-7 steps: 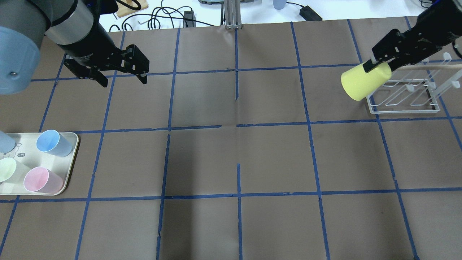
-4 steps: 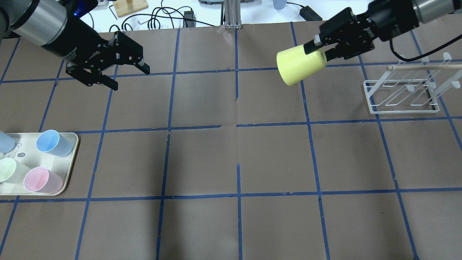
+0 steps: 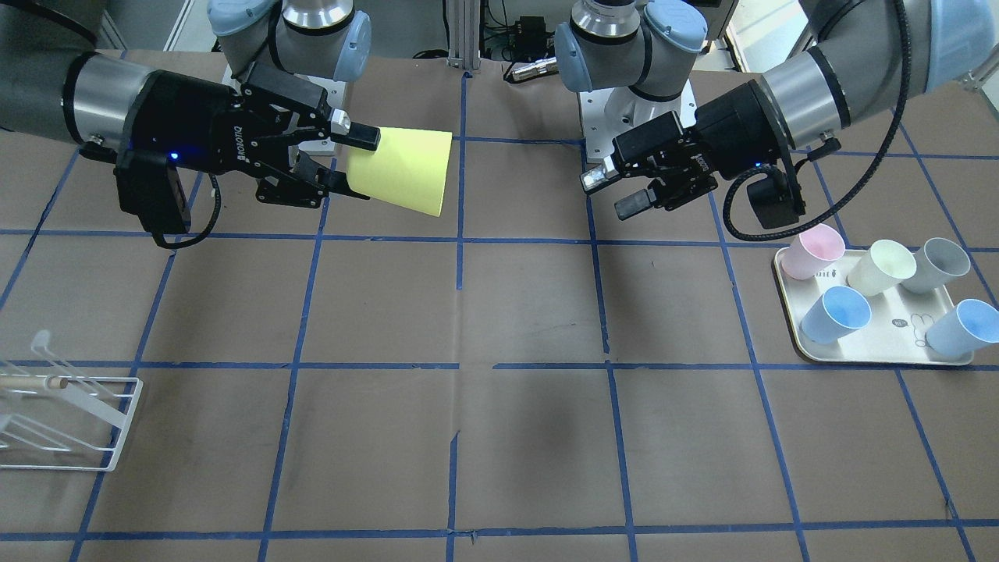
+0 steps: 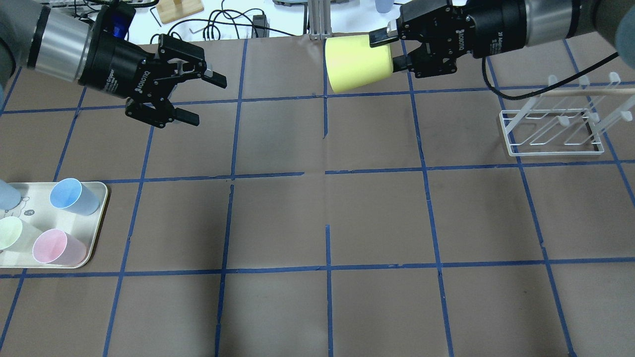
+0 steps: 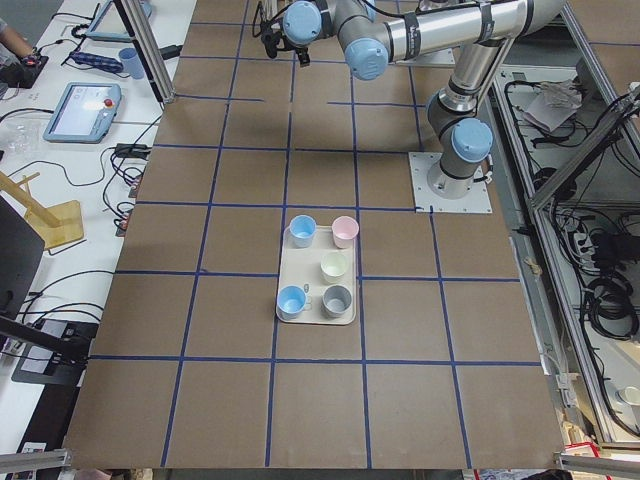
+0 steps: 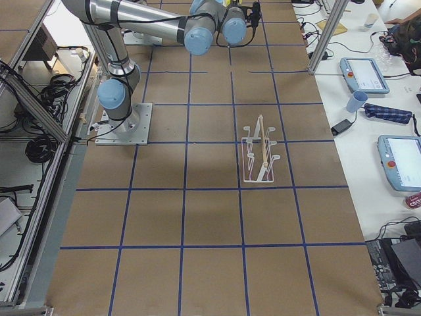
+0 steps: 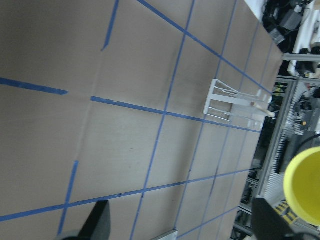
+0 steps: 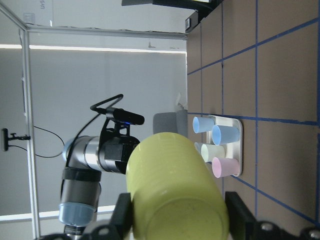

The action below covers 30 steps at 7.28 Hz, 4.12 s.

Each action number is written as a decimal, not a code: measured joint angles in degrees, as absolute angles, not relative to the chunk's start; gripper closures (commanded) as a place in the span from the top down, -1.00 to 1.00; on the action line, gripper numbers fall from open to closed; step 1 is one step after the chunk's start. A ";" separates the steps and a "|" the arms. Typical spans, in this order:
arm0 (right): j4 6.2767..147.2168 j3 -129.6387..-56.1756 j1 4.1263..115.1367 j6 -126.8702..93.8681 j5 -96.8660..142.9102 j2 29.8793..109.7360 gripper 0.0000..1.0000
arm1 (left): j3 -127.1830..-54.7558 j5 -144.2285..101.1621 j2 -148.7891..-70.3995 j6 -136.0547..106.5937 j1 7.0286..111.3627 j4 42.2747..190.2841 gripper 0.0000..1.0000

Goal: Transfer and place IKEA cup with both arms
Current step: 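Carry the yellow cup toward the left gripper while the left arm reaches to meet it, then close the left gripper on the yellow cup's rim and open the right gripper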

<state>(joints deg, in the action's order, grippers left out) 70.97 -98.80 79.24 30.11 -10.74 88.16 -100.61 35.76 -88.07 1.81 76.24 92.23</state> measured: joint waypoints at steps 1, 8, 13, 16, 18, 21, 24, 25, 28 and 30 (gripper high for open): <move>70.40 -100.96 80.55 29.87 -6.59 88.09 -0.76 | -102.30 30.37 -88.17 1.81 76.01 92.01 1.00; 70.87 -102.86 85.56 23.67 -0.72 87.89 -0.77 | -105.20 7.99 -88.16 0.87 79.23 83.11 1.00; 70.84 -102.57 86.65 22.83 -0.70 87.96 -0.77 | -105.75 8.19 -88.01 0.71 81.70 78.58 0.06; 70.92 -102.39 86.66 21.93 -0.70 87.98 -0.77 | -105.80 8.43 -87.56 0.54 81.73 78.55 -0.18; 70.89 -102.32 86.66 21.81 -0.65 88.02 -0.65 | -105.76 8.44 -87.05 -0.03 81.74 78.52 -0.30; 70.85 -102.31 86.58 20.83 -0.62 88.09 -0.65 | -105.87 8.44 -86.25 -1.25 81.70 78.57 -0.67; 70.84 -102.30 86.57 20.39 -0.59 88.14 0.99 | -105.91 8.45 -86.06 -1.40 81.65 78.60 -0.99; 70.86 -102.30 86.57 20.01 -0.57 88.08 1.00 | -105.91 8.44 -86.05 -1.40 81.65 78.58 -1.00; 71.00 -102.20 85.90 17.93 -0.69 87.98 1.00 | -105.91 8.44 -86.04 -1.41 81.44 78.57 -1.00; 71.19 -101.72 83.26 16.13 -2.37 87.92 1.00 | -105.84 8.54 -86.03 -1.53 81.39 78.65 -1.00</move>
